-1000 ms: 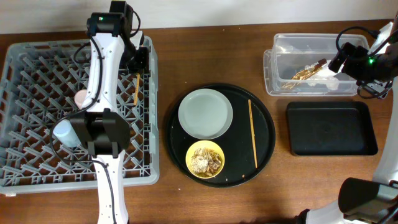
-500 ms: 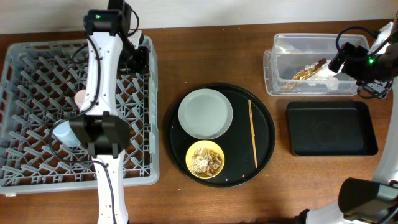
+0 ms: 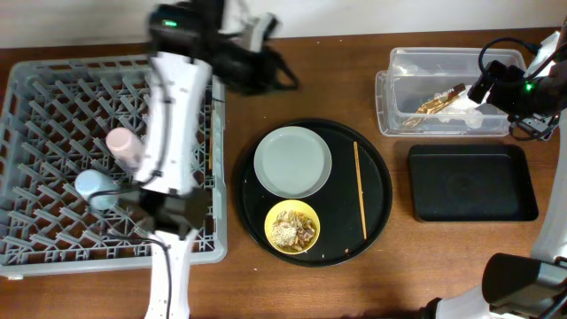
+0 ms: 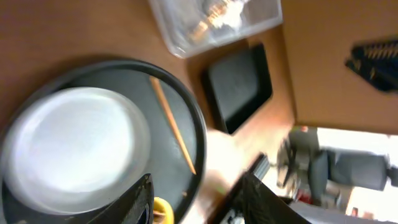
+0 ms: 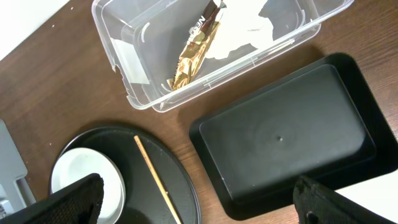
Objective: Sort waste into correct bins and load items into the dishwasher rack
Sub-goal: 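Return the left gripper to the tray and grasp the second chopstick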
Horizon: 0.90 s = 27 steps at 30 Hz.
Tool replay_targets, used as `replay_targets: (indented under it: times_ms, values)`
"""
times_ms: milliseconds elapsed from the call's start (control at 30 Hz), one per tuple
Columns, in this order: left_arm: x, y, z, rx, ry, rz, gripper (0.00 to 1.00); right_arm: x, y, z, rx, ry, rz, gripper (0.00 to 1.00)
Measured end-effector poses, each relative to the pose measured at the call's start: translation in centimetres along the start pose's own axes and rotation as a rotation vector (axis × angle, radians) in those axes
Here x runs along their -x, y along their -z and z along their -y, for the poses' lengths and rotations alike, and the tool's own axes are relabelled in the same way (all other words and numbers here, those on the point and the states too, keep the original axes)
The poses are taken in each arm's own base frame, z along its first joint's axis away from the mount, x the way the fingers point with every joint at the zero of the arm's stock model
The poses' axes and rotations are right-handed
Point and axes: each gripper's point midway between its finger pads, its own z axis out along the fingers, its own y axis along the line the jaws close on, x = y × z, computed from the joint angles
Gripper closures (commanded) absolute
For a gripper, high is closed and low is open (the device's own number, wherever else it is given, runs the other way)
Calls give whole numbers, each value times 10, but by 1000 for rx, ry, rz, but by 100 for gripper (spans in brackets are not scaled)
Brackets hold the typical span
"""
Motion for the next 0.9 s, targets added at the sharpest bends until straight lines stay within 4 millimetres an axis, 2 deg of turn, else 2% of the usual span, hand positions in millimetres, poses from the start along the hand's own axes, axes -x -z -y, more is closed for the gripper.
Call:
replay_targets:
  times_ms: [67,167,300,367,567,667,767,900]
  values:
    - [-12,-30,20,67,-8,-44,56,0,0,0,1,0,0,1]
    - [-36,-75,40,287,-14,-69,56,0,0,0,0,0,0,1]
    - [-61,-108,55,558,-12,-3,56,0,0,0,0,0,0,1]
    - [-67,-120,58,622,13,27,57,0,0,0,0,0,0,1]
    - [-77,-180,48,695,66,57,57,0,0,0,0,0,0,1]
    - [-95,-224,36,729,61,13,57,0,0,0,0,0,0,1]
    - [-113,-251,20,768,78,-35,57,0,0,0,0,0,0,1]
    - [-114,-258,1,803,111,-51,60,0,0,0,0,0,0,1]
